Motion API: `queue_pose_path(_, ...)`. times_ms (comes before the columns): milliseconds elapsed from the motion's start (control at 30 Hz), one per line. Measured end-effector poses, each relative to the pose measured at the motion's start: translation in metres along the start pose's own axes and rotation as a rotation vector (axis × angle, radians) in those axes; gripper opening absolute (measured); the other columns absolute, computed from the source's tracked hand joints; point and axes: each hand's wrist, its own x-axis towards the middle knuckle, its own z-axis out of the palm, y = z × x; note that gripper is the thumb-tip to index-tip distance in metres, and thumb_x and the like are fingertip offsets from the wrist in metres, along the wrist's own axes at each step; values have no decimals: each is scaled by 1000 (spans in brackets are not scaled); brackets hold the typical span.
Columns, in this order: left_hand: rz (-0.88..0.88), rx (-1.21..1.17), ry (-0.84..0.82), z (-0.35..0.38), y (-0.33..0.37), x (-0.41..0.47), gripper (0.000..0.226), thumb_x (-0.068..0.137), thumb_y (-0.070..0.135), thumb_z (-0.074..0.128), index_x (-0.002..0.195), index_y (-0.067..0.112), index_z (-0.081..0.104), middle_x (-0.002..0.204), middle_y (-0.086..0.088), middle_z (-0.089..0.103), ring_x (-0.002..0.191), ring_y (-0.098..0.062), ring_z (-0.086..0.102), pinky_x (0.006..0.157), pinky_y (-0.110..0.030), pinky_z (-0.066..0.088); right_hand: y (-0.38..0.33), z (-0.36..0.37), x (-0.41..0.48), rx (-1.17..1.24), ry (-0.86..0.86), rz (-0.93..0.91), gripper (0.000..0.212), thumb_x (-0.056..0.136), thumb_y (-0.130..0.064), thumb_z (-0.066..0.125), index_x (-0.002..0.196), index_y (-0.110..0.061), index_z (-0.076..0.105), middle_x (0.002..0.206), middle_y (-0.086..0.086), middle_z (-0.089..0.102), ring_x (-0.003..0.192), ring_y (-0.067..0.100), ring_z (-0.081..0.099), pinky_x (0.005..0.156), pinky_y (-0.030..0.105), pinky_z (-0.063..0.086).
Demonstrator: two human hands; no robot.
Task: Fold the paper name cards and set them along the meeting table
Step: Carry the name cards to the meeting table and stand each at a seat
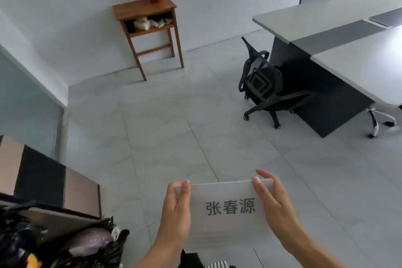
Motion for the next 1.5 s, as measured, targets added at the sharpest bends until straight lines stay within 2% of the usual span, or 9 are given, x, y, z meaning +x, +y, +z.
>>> queue_pose_path(100, -1, 36, -66, 43, 15, 40, 28, 96, 41, 42, 91, 17, 57, 85, -3, 61, 76, -15, 59, 68, -30, 45, -4, -28, 35, 35, 52, 29, 30, 93, -40, 51, 122, -34, 52, 108, 3, 64, 86, 17, 68, 64, 28, 54)
queue_pose_path(267, 35, 119, -187, 122, 57, 124, 27, 96, 38, 43, 92, 16, 58, 84, -3, 62, 75, -15, 59, 65, -29, 43, -21, -68, 113, 80, 200, 32, 28, 93, -38, 52, 121, -35, 53, 107, 4, 65, 89, 19, 69, 72, 35, 59)
queue_pose_path(400, 70, 180, -336, 190, 104, 184, 22, 97, 36, 42, 90, 20, 56, 85, -1, 61, 75, -9, 58, 58, -16, 42, -42, -107, 171, 89, 363, 34, 25, 92, -41, 53, 117, -39, 54, 106, 1, 67, 91, 18, 68, 84, 41, 56)
queue_pose_path(567, 98, 261, -588, 282, 156, 239, 25, 97, 40, 41, 99, 19, 55, 90, -5, 65, 73, -10, 63, 52, -12, 44, -65, -162, 223, 169, 545, 66, 26, 93, -37, 53, 119, -35, 54, 101, -5, 68, 76, 4, 69, 61, 16, 51)
queue_pose_path(767, 113, 338, -772, 411, 186, 281, 26, 98, 36, 41, 99, 15, 55, 85, -4, 63, 60, 1, 61, 48, -11, 44, -66, -244, 286, 269, 694, 113, 27, 93, -38, 53, 120, -35, 54, 95, 0, 70, 73, 8, 71, 60, 21, 54)
queue_pose_path(967, 122, 381, -773, 554, 217, 312, 24, 97, 39, 40, 100, 21, 56, 86, -3, 65, 76, -13, 63, 63, -22, 46, -70, -360, 376, 322, 706, 127, 31, 92, -38, 54, 122, -32, 53, 104, 2, 68, 77, 13, 72, 59, 23, 55)
queue_pose_path(1200, 141, 325, -730, 687, 271, 342, 24, 96, 41, 43, 100, 23, 58, 95, -3, 64, 85, -16, 64, 67, -24, 48, -114, -490, 473, 348, 658, 100, 29, 91, -45, 49, 108, -26, 63, 90, 6, 70, 68, 9, 70, 53, 19, 51)
queue_pose_path(1400, 154, 322, -739, 783, 300, 390, 24, 96, 39, 43, 99, 21, 59, 94, -4, 65, 80, -15, 63, 63, -23, 45, -127, -558, 551, 406, 670, 126, 38, 91, -50, 49, 98, -17, 69, 81, 13, 69, 61, 11, 66, 50, 20, 50)
queue_pose_path(1500, 115, 287, -793, 838, 314, 421, 35, 96, 39, 44, 94, 7, 59, 81, -6, 63, 67, -14, 60, 58, -24, 48, -122, -589, 593, 442, 723, 160, 42, 93, -47, 46, 94, -13, 71, 82, 17, 70, 66, 18, 67, 56, 27, 50)
